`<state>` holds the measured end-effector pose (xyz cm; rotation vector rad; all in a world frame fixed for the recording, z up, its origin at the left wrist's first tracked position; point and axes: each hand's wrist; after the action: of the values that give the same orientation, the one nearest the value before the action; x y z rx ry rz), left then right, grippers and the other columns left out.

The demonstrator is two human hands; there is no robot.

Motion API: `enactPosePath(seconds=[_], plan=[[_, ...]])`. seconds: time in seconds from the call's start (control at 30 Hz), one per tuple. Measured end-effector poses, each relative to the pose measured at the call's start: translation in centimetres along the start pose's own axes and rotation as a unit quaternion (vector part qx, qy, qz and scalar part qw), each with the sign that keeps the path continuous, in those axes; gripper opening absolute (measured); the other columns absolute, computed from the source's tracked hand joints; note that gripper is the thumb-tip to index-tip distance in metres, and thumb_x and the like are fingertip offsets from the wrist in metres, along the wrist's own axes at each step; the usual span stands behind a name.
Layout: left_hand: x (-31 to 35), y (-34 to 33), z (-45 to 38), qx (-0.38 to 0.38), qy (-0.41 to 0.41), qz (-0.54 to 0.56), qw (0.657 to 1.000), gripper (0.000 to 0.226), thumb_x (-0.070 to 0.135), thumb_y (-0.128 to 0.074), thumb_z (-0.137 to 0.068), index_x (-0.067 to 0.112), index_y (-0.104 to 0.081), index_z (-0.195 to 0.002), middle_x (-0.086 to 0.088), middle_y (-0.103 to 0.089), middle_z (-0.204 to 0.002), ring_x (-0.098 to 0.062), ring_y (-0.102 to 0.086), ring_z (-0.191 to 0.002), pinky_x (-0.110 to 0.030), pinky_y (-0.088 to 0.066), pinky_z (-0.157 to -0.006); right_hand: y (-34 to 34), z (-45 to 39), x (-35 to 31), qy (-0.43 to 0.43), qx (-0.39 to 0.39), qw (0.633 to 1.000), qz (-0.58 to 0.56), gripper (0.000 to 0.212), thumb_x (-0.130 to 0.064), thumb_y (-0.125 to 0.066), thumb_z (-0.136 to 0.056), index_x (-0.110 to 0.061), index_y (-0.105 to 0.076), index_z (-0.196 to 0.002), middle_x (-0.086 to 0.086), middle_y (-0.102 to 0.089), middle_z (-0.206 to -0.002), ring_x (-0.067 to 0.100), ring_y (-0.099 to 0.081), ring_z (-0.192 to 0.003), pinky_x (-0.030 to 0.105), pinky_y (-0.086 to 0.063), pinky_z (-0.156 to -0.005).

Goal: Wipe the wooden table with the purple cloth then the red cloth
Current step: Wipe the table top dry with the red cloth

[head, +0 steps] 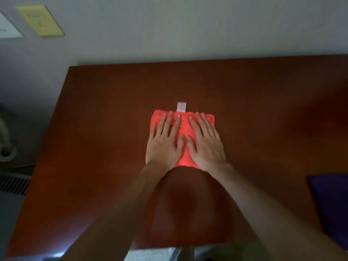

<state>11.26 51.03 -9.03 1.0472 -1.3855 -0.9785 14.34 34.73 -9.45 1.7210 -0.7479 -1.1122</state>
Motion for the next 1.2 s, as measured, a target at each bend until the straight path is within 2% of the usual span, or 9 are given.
enactPosePath(seconds=[0.13,0.3,0.57,0.8,0.97,1.2], plan=[[-0.8,-0.4,-9.4,0.002,0.002,0.001,1.0,0.067,0.049,-0.015,-0.099,0.025,-0.017,-0.162,-0.003,-0.014,-0.17,-0.019,-0.007,-0.158,-0.045,-0.005,-0.128,-0.2,-9.2,3.3,0.006,-0.008,1.0,0.019,0.07,-0.049,-0.024,-0.101,-0.013,-0.031,-0.16,0.009,-0.027,-0.169,0.021,-0.017,-0.158,0.037,-0.011,-0.129],[-2.4,-1.0,-18.7,0.018,0.013,-0.005,1.0,0.07,0.049,-0.017,-0.097,0.024,-0.024,-0.161,-0.005,-0.02,-0.169,-0.021,-0.013,-0.157,-0.045,-0.008,-0.127,-1.0,-18.1,5.8,0.01,0.012,1.0,0.019,0.07,-0.048,-0.029,-0.097,-0.011,-0.04,-0.156,0.012,-0.037,-0.164,0.025,-0.029,-0.155,0.044,-0.025,-0.126],[-3.2,-1.2,-23.9,0.025,-0.007,-0.016,1.0,0.069,0.048,-0.018,-0.097,0.023,-0.022,-0.161,-0.007,-0.02,-0.169,-0.022,-0.012,-0.157,-0.044,-0.005,-0.127,-1.2,-22.6,7.0,-0.014,0.002,1.0,0.01,0.076,-0.053,-0.021,-0.094,-0.012,-0.04,-0.156,0.011,-0.036,-0.165,0.024,-0.028,-0.156,0.044,-0.022,-0.127],[-1.5,-1.6,-20.0,0.01,-0.012,-0.019,1.0,0.07,0.049,-0.012,-0.098,0.022,-0.018,-0.162,-0.006,-0.017,-0.169,-0.022,-0.01,-0.157,-0.045,-0.003,-0.128,-0.3,-17.7,7.0,-0.013,-0.009,1.0,-0.005,0.074,-0.049,-0.021,-0.096,-0.011,-0.036,-0.158,0.012,-0.033,-0.166,0.024,-0.025,-0.156,0.043,-0.018,-0.128],[2.7,-2.0,-11.3,0.016,-0.029,-0.004,0.999,0.066,0.046,-0.015,-0.101,0.018,-0.022,-0.161,-0.007,-0.021,-0.168,-0.023,-0.013,-0.157,-0.049,-0.01,-0.127,1.6,-8.2,7.3,-0.004,-0.01,1.0,-0.001,0.067,-0.045,-0.027,-0.103,-0.01,-0.032,-0.16,0.01,-0.028,-0.168,0.022,-0.02,-0.158,0.041,-0.016,-0.129],[11.1,-3.2,0.7,-0.002,-0.022,0.001,1.0,0.062,0.041,-0.024,-0.105,0.018,-0.018,-0.162,-0.005,-0.016,-0.17,-0.019,-0.004,-0.158,-0.05,-0.016,-0.126,4.7,5.8,9.1,-0.019,-0.002,1.0,-0.001,0.06,-0.04,-0.032,-0.107,-0.013,-0.031,-0.161,0.005,-0.026,-0.169,0.017,-0.015,-0.159,0.045,-0.026,-0.126]])
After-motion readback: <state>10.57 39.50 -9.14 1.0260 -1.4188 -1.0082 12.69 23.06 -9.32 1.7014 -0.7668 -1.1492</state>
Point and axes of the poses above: each hand's wrist, its own z-axis away from the middle knuckle, its own y-axis out of the back of the hand, x = y × z
